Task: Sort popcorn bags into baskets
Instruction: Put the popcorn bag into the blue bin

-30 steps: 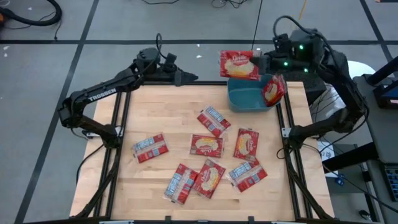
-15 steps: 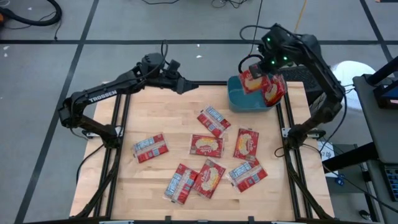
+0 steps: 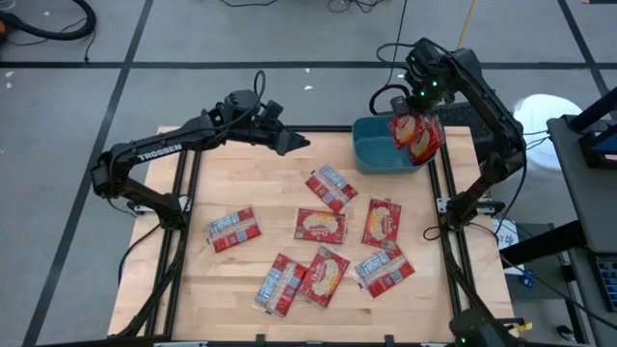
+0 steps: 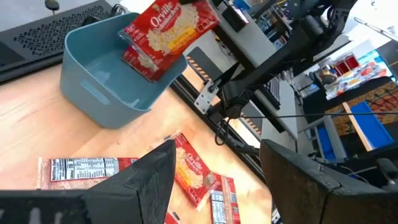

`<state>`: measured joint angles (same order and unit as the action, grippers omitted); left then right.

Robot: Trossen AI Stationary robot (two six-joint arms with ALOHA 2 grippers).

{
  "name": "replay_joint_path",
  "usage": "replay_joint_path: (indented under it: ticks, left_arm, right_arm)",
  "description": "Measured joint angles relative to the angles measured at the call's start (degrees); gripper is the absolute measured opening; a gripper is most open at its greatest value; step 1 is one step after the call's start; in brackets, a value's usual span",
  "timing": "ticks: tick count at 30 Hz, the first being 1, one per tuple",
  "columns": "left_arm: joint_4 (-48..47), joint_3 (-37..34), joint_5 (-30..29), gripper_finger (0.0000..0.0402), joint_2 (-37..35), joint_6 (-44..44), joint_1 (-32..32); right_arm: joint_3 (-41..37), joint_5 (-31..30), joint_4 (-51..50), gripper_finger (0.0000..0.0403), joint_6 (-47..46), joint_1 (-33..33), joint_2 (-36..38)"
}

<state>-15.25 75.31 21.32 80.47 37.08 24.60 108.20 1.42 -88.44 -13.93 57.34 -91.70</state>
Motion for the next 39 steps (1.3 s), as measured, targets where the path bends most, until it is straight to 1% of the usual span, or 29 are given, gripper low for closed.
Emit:
replay_joint_path:
  ticks: [6,10,15,21,27,32,39]
  left_arm:
    - [0.0,0.0,0.0,0.0234,0.0,-0.4,0.0]
    - [0.0,0.0,0.0,0.0234,0.0,-1.3,0.0]
    - [0.0,0.0,0.0,0.0234,0.0,-1.4,0.0]
    - [0.0,0.0,0.0,0.0234,0.0,-1.4,0.0]
    - [0.0,0.0,0.0,0.0234,0.0,-1.6,0.0]
    - [0.0,0.0,0.0,0.0234,0.0,-2.3,0.0]
    - [0.0,0.0,0.0,0.0234,0.0,-2.4,0.0]
  right_arm:
    - [-6.4,-0.5,2.8,0.0015,1.4,2.2,0.1]
    - [-11.2,-4.2,6.9,0.0015,0.8,3.1,0.1]
    - [-15.4,-4.4,11.4,0.0015,-0.5,4.2,0.1]
    - [-19.4,-4.6,12.3,0.0015,-1.7,4.5,0.1]
    - [-20.8,-4.8,13.2,0.0015,-2.4,4.5,0.1]
    - [-20.9,-9.1,13.7,0.0015,-2.5,4.5,0.1]
    - [-20.9,-8.9,13.6,0.0015,-2.3,4.5,0.1]
